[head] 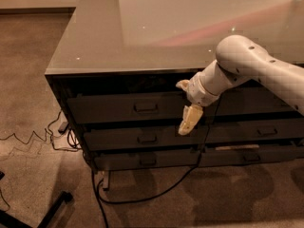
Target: Open top drawer
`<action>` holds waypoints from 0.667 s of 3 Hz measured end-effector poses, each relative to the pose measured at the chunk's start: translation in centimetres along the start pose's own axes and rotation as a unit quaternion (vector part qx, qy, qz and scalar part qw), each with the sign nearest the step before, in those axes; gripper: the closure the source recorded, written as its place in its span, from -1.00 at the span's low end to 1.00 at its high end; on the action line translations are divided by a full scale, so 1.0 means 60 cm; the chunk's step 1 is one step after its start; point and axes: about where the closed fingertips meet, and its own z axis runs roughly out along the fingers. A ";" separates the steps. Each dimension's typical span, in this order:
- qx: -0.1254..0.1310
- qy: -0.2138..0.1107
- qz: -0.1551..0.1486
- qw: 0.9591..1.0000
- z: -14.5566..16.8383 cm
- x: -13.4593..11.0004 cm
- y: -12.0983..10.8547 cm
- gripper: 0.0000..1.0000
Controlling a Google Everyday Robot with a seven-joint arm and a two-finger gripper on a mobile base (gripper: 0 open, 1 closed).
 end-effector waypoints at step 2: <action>0.020 0.026 0.027 0.999 0.036 0.034 -0.040 -1.00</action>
Offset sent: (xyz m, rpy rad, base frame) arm 0.0407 -0.0164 -0.0439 -0.0575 0.0025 -0.1276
